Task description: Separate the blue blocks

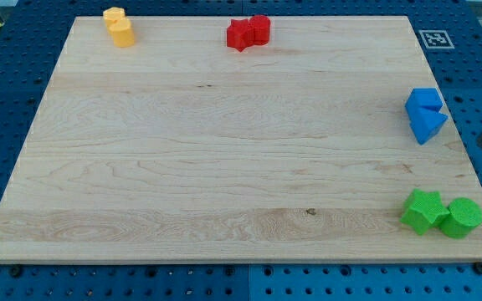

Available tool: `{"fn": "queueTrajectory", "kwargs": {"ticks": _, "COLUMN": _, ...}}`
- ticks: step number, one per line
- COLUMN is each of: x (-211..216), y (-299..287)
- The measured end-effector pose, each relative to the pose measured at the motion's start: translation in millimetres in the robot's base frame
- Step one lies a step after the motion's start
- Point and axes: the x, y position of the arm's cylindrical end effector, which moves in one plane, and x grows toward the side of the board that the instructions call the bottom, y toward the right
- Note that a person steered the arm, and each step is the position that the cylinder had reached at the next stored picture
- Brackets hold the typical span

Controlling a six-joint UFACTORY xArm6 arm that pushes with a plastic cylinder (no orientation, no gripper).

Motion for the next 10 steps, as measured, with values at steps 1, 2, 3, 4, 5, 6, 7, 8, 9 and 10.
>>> {"fn": "queueTrajectory", "kwargs": {"ticks": 1, "x": -4, "y": -21}}
{"fn": "queueTrajectory", "kwargs": {"ticks": 2, "x": -4, "y": -60}}
{"fn": "queueTrajectory", "kwargs": {"ticks": 3, "x": -4, "y": -89}}
{"fn": "queueTrajectory", "kwargs": {"ticks": 4, "x": -4, "y": -82}}
{"fn": "queueTrajectory", "kwargs": {"ticks": 5, "x": -2, "y": -55}}
{"fn": "queueTrajectory", "kwargs": {"ticks": 6, "x": -20, "y": -50}}
{"fn": "queueTrajectory", "kwargs": {"ticks": 7, "x": -34, "y": -69}}
{"fn": "queueTrajectory", "kwargs": {"ticks": 8, "x": -34, "y": -93}}
{"fn": "queueTrajectory", "kwargs": {"ticks": 9, "x": -35, "y": -122}}
{"fn": "queueTrajectory", "kwargs": {"ticks": 10, "x": -39, "y": -130}}
